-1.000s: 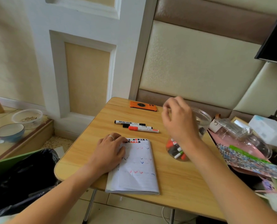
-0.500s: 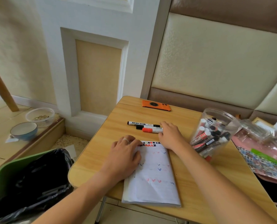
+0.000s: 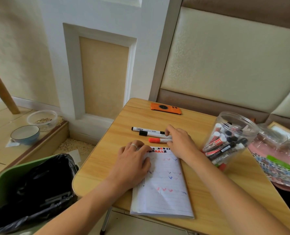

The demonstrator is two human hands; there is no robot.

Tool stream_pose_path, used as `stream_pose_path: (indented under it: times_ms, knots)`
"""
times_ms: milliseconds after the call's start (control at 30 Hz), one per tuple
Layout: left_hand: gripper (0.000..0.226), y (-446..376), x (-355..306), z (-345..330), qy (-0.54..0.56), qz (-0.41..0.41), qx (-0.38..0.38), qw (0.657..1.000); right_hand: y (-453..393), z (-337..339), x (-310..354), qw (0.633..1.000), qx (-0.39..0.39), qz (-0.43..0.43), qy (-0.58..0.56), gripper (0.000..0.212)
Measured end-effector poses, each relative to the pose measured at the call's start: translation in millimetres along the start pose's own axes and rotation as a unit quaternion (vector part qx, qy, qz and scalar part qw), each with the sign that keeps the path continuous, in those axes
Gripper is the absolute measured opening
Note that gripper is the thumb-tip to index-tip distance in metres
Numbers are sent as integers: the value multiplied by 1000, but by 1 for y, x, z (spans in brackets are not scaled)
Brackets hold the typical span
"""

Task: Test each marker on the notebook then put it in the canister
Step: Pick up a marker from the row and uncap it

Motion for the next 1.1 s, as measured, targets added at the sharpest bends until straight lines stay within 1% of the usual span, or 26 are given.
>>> stream_pose_path:
  times_ms: [167, 267, 333, 400, 467, 500, 533, 633, 667, 733, 800, 867, 967, 1033, 1100]
  knots:
    - [39, 0, -1, 2, -2, -4, -6, 1000, 3, 5, -1, 1000, 21, 5, 2, 16]
    - [40, 0, -4, 5, -1, -4, -18, 1000, 7, 9, 0, 1000, 18, 13, 20, 14]
    - [46, 0, -5, 10, -2, -5, -37, 999, 12, 16, 5, 998, -6, 34, 46, 18]
    - [56, 1, -6, 12, 11, -8, -55, 998, 22, 26, 14, 993, -49, 75, 72, 23]
    - [63, 2, -6, 13, 39, -13, -68, 997, 36, 30, 24, 987, -74, 122, 76, 28]
    - [62, 3, -7, 14, 51, -18, -73, 996, 44, 30, 29, 984, -74, 144, 72, 29]
    - [56, 2, -8, 15, 57, -26, -78, 995, 52, 28, 32, 982, -67, 161, 66, 29]
    - [26, 2, -12, 16, 48, -62, -92, 993, 73, 20, 37, 978, -55, 198, 46, 26]
    - [23, 1, -12, 14, 48, -64, -91, 993, 78, 17, 36, 976, -57, 206, 36, 22]
    - [23, 1, -9, 12, 51, -63, -89, 993, 84, 13, 33, 974, -54, 219, 10, 13]
    - [26, 1, -11, 11, 50, -77, -87, 992, 88, 7, 34, 972, -48, 231, 13, 24]
    - [32, 1, -15, 13, 61, -96, -80, 990, 91, 4, 37, 967, -74, 245, 15, 27]
    - [41, 1, -18, 16, 88, -103, -71, 988, 96, 5, 41, 959, -130, 254, 3, 20]
    - [42, 0, -17, 16, 83, -103, -77, 988, 99, 5, 43, 959, -140, 247, -1, 18]
    - [39, -1, -16, 18, 71, -102, -91, 988, 103, 6, 45, 960, -139, 242, -9, 20]
Point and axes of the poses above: each hand's wrist, its own y-axis away from the middle knuckle, its own z-axis out of the back of the hand, x = y × z, the point moved 7 cm from there along -y, towards the middle knuckle, and after that the axes turned 10 degrees about -z, right-handed, at the moved point
